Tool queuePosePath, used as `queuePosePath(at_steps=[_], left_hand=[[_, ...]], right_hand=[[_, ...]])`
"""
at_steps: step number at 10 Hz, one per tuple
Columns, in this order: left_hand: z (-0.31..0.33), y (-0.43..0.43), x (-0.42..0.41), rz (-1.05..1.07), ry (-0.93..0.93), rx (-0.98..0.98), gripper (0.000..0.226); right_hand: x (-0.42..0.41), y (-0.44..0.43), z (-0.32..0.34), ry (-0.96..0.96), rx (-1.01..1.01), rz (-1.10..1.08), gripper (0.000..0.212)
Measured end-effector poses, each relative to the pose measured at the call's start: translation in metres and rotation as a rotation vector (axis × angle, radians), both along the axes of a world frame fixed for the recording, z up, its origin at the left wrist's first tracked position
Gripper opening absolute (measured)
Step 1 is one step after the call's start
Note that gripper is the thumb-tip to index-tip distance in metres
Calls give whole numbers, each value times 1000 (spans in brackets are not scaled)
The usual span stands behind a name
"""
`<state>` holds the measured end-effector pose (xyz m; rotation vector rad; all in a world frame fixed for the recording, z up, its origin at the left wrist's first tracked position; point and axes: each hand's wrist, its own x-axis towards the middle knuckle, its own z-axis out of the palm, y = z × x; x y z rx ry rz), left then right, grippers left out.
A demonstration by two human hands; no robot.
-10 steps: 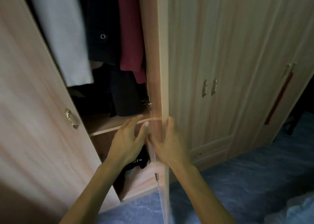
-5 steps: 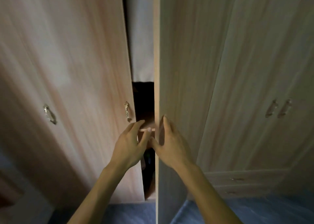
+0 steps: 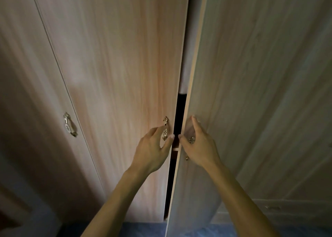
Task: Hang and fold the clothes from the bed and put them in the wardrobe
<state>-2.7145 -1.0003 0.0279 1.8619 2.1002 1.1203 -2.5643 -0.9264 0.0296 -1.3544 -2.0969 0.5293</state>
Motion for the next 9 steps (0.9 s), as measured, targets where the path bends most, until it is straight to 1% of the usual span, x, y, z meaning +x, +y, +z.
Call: queuePosePath(at_steps=[2,3,5,7,8,9], left_hand=[[-1,26,-23,-55,-8,15,43],[0,34,-30,-80,-31,24,42],[-5,41,-45,-78,-13,10,47],[-4,41,-47,-92,-2,13,47],[0,41,-40,-98,6,42,43],[0,43,-33,-105,-11,73,40]], right_hand=[[-24,30,4,31,-67,-34,79],[-36,46,9,22,-99,-62,78],[-57,69,10,-2,-159,-128,80],[-54,78,12,-44,-178,-129,78],[-46,76,11,-50,-119,-90,75],[-40,67,10,40,-68,-96,66]])
